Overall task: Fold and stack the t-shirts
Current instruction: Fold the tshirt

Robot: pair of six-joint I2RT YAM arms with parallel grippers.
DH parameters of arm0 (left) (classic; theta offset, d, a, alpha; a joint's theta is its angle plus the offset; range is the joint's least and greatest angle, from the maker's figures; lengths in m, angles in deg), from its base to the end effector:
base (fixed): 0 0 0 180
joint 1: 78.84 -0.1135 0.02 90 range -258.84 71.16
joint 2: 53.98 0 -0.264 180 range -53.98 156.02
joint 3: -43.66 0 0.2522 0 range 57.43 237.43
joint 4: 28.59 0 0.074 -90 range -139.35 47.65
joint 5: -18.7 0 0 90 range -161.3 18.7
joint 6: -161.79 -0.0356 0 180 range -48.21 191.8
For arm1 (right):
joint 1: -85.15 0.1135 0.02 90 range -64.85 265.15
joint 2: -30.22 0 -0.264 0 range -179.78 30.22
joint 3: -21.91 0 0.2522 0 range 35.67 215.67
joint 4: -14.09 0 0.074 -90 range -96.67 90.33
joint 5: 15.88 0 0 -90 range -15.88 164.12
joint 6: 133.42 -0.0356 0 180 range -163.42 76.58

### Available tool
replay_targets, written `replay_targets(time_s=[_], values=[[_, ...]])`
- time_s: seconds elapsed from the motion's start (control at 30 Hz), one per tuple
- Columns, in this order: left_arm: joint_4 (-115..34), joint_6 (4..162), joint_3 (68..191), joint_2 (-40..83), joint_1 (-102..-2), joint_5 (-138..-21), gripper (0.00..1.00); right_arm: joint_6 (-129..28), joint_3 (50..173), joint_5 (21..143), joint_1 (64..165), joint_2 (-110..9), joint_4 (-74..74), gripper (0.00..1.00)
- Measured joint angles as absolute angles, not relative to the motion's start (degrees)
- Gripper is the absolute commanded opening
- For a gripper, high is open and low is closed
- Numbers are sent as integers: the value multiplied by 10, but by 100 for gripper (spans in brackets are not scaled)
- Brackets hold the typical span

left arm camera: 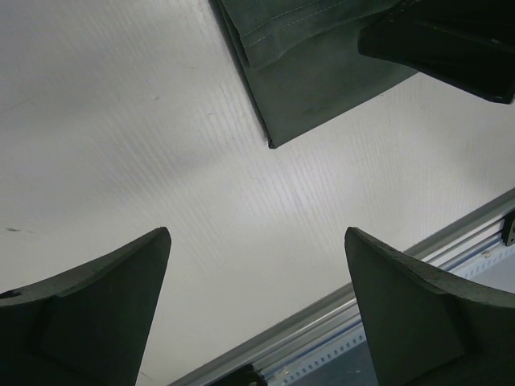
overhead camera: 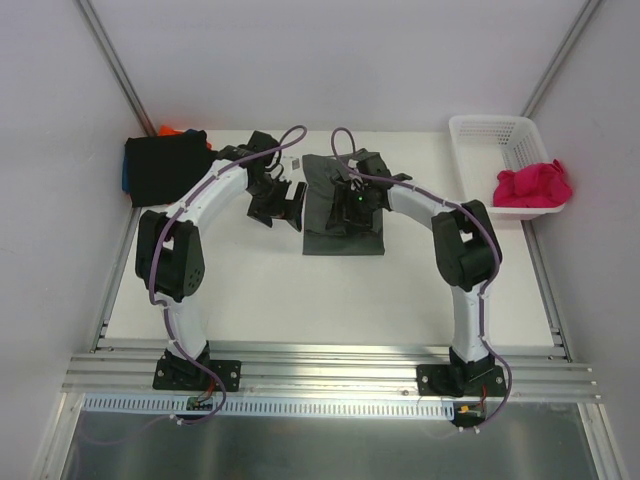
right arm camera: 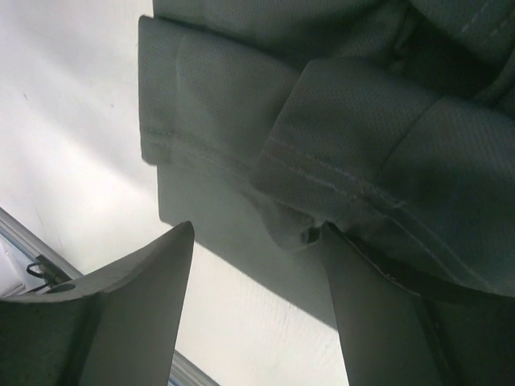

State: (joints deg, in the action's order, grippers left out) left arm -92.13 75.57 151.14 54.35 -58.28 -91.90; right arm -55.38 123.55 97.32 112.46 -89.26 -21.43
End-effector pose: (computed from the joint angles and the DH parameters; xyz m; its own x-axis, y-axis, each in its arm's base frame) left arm 0.3716 -0.1528 0.2636 -0.8735 0.2617 -0.4104 0.4144 0.8421 -0.3451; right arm 0.3967 0.2206 0.1804 -0.8282 -0.2133 -0.5183 -0.4692 0.7697 0.4329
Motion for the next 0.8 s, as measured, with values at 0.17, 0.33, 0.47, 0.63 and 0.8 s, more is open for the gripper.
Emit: replay_targets(time_s=[0.17,0.33,0.47,0.63,0.8], values=[[-921,756,1511,544,-583,-919,91,-554,1259,971,1127,-917,-218,70],[-921,756,1503,541,-587,-919,91,-549,1303,956,1126,-942,-222,70],[-921,756,1494,539,-593,-918,91,-541,1378,945,1119,-977,-233,70],[-920,756,1493,537,-595,-918,90,-526,1487,928,1092,-1011,-236,71],[-918,756,1480,531,-595,-918,90,-510,1553,905,1065,-1033,-222,71]])
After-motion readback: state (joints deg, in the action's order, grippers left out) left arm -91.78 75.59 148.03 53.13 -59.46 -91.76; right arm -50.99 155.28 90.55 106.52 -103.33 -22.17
